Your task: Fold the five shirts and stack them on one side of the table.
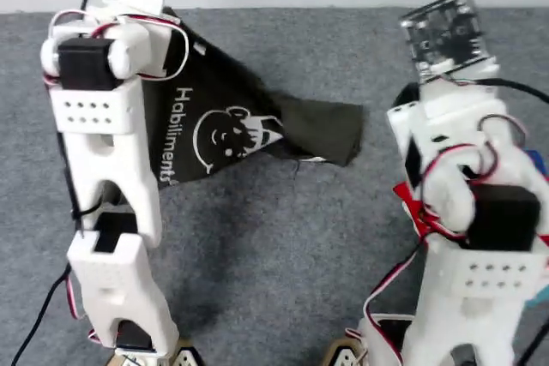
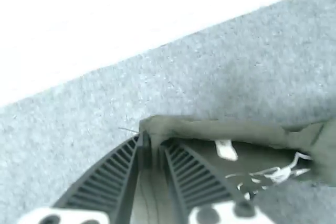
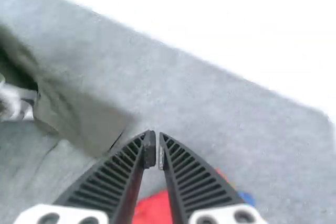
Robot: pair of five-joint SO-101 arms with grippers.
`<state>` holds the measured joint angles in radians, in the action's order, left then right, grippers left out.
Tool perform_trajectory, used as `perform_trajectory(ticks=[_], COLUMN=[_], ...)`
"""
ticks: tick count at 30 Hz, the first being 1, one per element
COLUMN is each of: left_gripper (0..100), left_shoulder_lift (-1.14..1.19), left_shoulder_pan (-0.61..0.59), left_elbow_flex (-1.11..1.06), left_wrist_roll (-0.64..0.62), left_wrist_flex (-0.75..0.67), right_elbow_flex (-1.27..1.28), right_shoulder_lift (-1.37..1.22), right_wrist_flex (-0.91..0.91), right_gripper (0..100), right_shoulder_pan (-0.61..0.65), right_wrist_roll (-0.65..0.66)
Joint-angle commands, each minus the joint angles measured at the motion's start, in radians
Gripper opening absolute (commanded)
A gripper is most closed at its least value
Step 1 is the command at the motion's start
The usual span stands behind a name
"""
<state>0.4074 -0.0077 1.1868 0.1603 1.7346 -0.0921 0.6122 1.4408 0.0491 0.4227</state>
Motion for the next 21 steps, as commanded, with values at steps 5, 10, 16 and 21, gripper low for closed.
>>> perform_trajectory(ticks=[5, 10, 16, 21], left_gripper=[1, 1, 1, 1], left_shoulder_lift=[-0.066, -0.066, -0.066, -0.066], left_shoulder_pan=[0.094, 0.106, 0.103, 0.101], left_elbow_flex=[-0.325, -0.498, -0.582, -0.619], left_wrist_roll=[-0.002, 0.040, 0.055, 0.055], left_wrist_flex=[0.017, -0.029, -0.078, -0.091], right_elbow_flex=[0.408, 0.470, 0.279, 0.071], right_shoulder_lift=[-0.186, -0.486, -0.848, -1.066], right_wrist_flex=[-0.259, -0.490, -0.518, -0.507], right_gripper=[9.2, 17.3, 17.3, 17.2], right_shoulder_pan=[0.170, 0.173, 0.186, 0.189], right_wrist_roll=[-0.014, -0.074, -0.077, -0.075])
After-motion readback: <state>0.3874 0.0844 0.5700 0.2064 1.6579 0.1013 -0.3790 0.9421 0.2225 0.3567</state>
